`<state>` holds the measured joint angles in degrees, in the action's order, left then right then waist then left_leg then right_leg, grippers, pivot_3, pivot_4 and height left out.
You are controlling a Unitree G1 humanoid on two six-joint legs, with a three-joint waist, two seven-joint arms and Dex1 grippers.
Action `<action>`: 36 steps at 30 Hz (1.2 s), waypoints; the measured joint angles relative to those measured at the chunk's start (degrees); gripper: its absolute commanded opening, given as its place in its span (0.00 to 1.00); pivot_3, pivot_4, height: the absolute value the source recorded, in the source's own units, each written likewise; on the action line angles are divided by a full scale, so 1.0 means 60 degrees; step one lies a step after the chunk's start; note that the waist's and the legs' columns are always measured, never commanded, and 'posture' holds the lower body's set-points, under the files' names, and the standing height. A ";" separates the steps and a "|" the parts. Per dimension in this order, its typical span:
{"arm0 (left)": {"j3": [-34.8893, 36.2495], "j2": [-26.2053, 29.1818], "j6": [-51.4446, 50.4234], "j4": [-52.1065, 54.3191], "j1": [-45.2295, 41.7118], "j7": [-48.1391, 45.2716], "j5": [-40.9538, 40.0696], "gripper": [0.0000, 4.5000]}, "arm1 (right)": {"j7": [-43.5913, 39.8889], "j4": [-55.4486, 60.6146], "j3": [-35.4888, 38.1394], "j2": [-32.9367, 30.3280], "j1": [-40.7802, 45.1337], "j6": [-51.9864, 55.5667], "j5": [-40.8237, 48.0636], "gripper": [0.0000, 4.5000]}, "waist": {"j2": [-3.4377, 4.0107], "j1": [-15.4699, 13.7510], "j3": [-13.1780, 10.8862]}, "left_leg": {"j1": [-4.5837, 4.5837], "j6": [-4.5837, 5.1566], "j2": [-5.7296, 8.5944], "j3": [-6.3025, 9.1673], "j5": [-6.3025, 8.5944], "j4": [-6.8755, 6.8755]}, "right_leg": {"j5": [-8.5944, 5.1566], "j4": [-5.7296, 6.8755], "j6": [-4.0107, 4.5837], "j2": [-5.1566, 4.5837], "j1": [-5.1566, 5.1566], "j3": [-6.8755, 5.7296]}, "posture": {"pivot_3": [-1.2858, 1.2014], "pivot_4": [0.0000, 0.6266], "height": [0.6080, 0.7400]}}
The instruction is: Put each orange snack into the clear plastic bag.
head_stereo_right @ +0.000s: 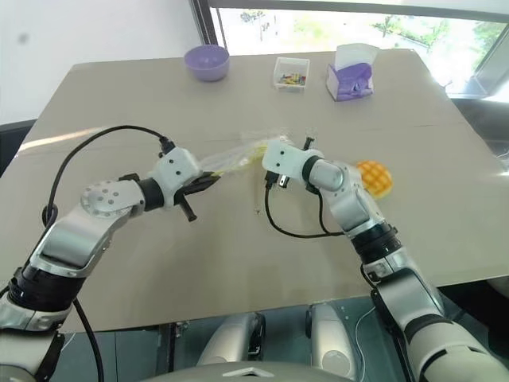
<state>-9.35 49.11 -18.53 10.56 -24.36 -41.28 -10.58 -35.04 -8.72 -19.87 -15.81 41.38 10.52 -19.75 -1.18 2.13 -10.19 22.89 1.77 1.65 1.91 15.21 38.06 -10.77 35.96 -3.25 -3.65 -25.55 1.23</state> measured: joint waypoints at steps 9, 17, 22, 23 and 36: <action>0.0038 -0.0256 0.2522 -0.1330 -0.0289 -0.0590 0.0834 0.00 | -0.0878 0.2049 0.0496 -0.0894 -0.1203 0.1033 0.0952 0.02 | 0.0000 -0.0031 0.0001 | 0.0007 0.0007 0.0004 0.0002 0.0004 0.0032 | 0.0001 0.0024 -0.0002 -0.0001 0.0001 -0.0003 | 0.52 0.24 1.00; 0.0040 -0.0332 0.3159 -0.1566 -0.0431 -0.0884 0.1181 0.00 | -0.1690 0.3354 0.0817 -0.1831 -0.1796 0.1275 0.1896 0.00 | -0.0002 -0.0023 0.0002 | -0.0004 0.0048 0.0002 -0.0001 0.0027 0.0073 | 0.0000 0.0086 -0.0002 0.0000 0.0004 0.0000 | 0.52 0.24 1.00; 0.0044 -0.0374 0.3164 -0.1565 -0.0431 -0.0990 0.1207 0.00 | -0.1660 0.3358 0.0881 -0.1851 -0.1884 0.1324 0.2271 0.00 | -0.0003 -0.0019 0.0002 | -0.0013 0.0049 0.0002 0.0001 0.0027 0.0081 | 0.0000 0.0115 -0.0002 0.0000 0.0002 0.0000 | 0.52 0.24 1.00; 0.0044 -0.0374 0.3158 -0.1562 -0.0431 -0.0993 0.1208 0.00 | -0.1661 0.3358 0.0922 -0.1819 -0.1883 0.1368 0.2363 0.06 | -0.0002 -0.0019 0.0002 | -0.0014 0.0048 0.0001 0.0001 0.0027 0.0083 | 0.0000 0.0117 -0.0002 0.0000 0.0002 0.0000 | 0.52 0.24 1.00; 0.0345 -0.0419 0.2023 -0.1043 -0.0385 -0.1102 0.1180 0.00 | -0.1198 0.2568 0.0618 -0.1668 -0.1673 0.0414 0.2142 0.50 | -0.0003 -0.0012 0.0002 | -0.0013 0.0048 0.0001 0.0001 0.0026 0.0098 | 0.0000 0.0128 -0.0002 0.0000 0.0003 0.0002 | 0.52 0.24 1.00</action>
<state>-7.28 46.59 -6.39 4.30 -26.67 -47.89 -3.51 -42.23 6.68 -16.16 -25.82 31.34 13.00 -6.90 -1.19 2.06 -10.18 22.81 2.06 1.66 1.92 15.36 38.65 -10.77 36.73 -3.26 -3.65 -25.53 1.25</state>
